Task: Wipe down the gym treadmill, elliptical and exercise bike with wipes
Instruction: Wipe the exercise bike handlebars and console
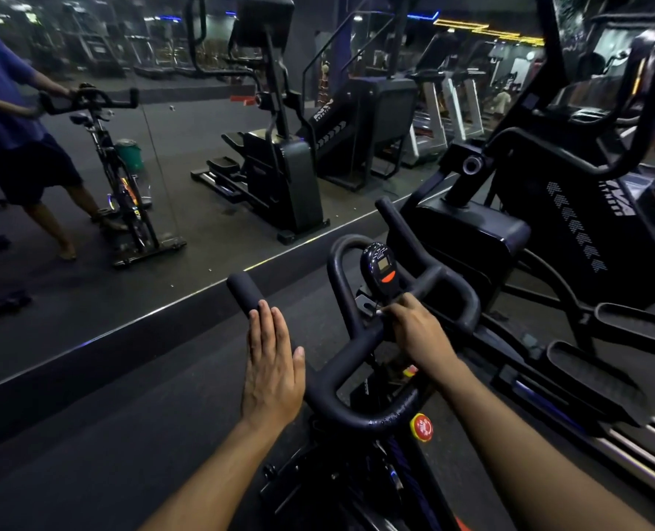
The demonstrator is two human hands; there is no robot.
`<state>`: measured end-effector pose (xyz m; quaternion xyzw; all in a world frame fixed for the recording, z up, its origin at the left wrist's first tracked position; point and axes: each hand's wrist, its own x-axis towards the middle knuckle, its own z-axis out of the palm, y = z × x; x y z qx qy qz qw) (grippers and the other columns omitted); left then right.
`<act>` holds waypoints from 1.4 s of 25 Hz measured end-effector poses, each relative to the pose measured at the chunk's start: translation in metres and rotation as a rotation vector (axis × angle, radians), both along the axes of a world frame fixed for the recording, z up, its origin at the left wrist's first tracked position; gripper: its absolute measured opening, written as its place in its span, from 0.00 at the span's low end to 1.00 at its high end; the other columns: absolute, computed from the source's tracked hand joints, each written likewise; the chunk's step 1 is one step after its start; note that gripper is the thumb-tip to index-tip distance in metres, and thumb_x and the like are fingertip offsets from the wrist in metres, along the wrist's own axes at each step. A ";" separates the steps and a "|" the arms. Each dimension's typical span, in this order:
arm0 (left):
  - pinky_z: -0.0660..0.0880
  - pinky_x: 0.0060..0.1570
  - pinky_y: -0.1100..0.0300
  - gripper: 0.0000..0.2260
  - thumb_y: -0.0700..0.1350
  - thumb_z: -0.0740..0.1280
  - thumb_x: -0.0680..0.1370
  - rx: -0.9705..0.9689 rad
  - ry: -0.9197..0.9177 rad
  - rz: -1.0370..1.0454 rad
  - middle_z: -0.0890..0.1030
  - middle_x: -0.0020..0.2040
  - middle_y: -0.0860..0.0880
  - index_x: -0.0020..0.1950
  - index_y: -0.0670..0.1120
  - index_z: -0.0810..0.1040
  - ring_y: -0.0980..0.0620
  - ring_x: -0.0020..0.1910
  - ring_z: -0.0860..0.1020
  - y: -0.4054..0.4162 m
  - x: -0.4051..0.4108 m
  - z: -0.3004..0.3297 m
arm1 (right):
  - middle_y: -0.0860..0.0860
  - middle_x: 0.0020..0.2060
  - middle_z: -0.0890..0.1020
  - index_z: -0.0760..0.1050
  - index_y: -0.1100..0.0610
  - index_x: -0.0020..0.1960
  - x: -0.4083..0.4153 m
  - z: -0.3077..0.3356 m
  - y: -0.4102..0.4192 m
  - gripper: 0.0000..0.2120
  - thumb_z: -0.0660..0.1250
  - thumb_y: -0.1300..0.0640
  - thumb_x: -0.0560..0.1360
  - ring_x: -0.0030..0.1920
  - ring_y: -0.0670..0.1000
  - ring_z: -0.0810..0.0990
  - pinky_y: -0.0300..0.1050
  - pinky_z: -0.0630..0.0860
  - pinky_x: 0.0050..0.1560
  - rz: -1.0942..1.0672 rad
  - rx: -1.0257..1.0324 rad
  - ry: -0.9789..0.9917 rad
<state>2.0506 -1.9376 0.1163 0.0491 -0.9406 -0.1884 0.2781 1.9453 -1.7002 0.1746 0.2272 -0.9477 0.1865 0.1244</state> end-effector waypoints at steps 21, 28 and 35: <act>0.43 0.81 0.51 0.32 0.54 0.50 0.84 -0.144 0.012 -0.034 0.47 0.83 0.38 0.82 0.36 0.49 0.41 0.82 0.43 -0.025 -0.006 0.002 | 0.53 0.45 0.75 0.78 0.57 0.51 0.094 -0.024 -0.070 0.06 0.63 0.59 0.78 0.46 0.56 0.78 0.52 0.75 0.49 0.133 -0.131 -0.091; 0.43 0.81 0.50 0.32 0.53 0.51 0.84 -0.129 0.032 -0.054 0.45 0.83 0.39 0.82 0.36 0.49 0.42 0.82 0.42 -0.024 -0.003 0.004 | 0.53 0.49 0.74 0.77 0.57 0.60 0.067 -0.015 -0.045 0.09 0.65 0.59 0.80 0.47 0.56 0.79 0.50 0.77 0.50 0.230 -0.090 -0.004; 0.48 0.81 0.47 0.31 0.53 0.50 0.85 -0.126 0.022 -0.042 0.46 0.83 0.39 0.82 0.36 0.49 0.41 0.82 0.43 -0.023 -0.005 0.003 | 0.58 0.43 0.74 0.77 0.62 0.44 0.093 -0.001 -0.080 0.05 0.63 0.64 0.76 0.42 0.61 0.77 0.51 0.70 0.45 0.340 0.056 -0.117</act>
